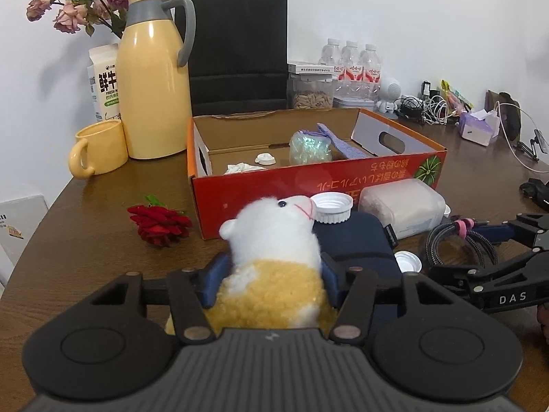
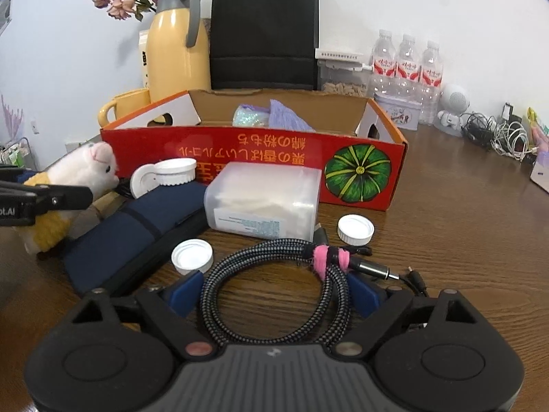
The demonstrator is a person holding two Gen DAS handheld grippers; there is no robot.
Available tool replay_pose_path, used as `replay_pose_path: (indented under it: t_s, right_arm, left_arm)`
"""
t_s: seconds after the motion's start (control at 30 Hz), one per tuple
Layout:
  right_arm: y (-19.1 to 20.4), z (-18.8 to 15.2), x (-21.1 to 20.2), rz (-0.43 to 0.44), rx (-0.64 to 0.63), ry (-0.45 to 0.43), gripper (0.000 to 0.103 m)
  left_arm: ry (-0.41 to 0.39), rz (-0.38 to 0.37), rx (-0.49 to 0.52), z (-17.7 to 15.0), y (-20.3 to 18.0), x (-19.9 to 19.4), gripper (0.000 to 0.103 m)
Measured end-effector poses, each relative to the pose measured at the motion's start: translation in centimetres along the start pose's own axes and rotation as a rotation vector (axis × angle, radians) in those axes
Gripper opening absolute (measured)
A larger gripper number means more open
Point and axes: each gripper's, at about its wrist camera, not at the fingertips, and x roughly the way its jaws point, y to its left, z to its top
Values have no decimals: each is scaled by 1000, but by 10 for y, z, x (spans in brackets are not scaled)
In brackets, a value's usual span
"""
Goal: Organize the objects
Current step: 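Grasp the white plush sheep with the left gripper while the right grasps the black braided cable, then carry the sheep and cable into the box and open both grippers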
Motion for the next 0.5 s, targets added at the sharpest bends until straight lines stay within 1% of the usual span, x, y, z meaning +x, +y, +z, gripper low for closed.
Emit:
replay_pose_path:
  t_s: [0.17,0.4,0.5]
  right_arm:
    - [1,-4,-11,-5,-9,-32,89]
    - [1,-6,-28,6,-13,-76,88]
    - [1,-5,-35,13,-13,-100,88]
  left_arm:
    - [-18,1,-12,-3,0,-10,52]
    - [-29,12,-17,-5,0,-20,51]
    - [-47,18,-20,-2,0,-27,51]
